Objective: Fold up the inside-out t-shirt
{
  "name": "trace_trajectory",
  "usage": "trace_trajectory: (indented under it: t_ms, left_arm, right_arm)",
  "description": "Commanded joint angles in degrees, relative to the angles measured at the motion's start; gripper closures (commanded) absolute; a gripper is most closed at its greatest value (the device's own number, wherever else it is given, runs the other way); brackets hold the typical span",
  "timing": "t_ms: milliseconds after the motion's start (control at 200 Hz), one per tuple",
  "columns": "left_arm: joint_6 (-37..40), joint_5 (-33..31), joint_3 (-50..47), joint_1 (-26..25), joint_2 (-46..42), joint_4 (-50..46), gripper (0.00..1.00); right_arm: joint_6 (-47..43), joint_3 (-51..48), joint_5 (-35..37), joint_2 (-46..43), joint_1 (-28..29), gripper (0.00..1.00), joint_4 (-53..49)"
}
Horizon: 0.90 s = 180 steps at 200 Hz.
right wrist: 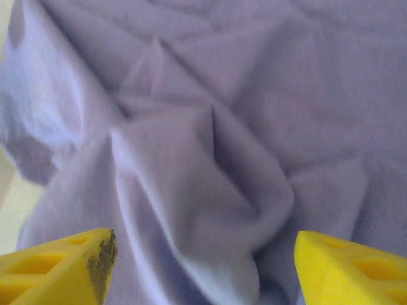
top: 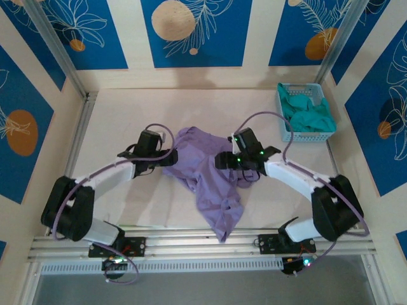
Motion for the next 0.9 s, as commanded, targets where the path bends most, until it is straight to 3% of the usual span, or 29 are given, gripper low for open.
trace_trajectory:
  t_ms: [0,75,150,275,455,580,745,855,895]
  left_arm:
    - [0.26,1.38,2.82,0.54,5.46,1.12,0.29]
    - [-0.71,6.95,4.6,0.54,9.28,2.87,0.35]
    - [-2.6,12.27,5.48,0.51,11.87,6.49,0.51]
    - [-3.51,15.37,10.27,1.24,11.44,9.94,1.0]
    - [-0.71,18.99,27.99,2.12,5.77,11.65,1.0]
    - [-0.94,25.42,31.65,0.64,-0.39,18.83,1.0]
    - [-0.61,29.88,19.32,-3.31,-11.45,21.2,1.0]
    - [0.19,33.13,7.09,-9.2,-18.35,19.7,1.0]
    - [2.2,33.53,3.59,-12.2,-20.48,16.32,0.93]
  right_arm:
    - [-3.14,5.17,2.24,7.59,0.48,0.24,5.94]
    - [-3.47,8.56,-0.68,13.38,0.52,0.24,6.94]
    - [-3.11,10.82,-1.88,16.72,1.04,0.24,7.04]
    - [-3.67,11.39,1.09,15.3,0.38,0.24,6.55]
    - [-4.61,11.47,4.55,3.98,-4.37,0.24,4.1]
    - [-4.24,8.86,7.2,-6.41,-7.46,0.24,4.12]
    - [-4.77,3.74,8.65,-17.08,-8.91,0.24,5.34]
    - [-4.7,1.25,7.6,-19.64,-9.01,0.23,5.52]
    - [-4.79,0.9,7.01,-19.53,-9.03,0.23,5.02]
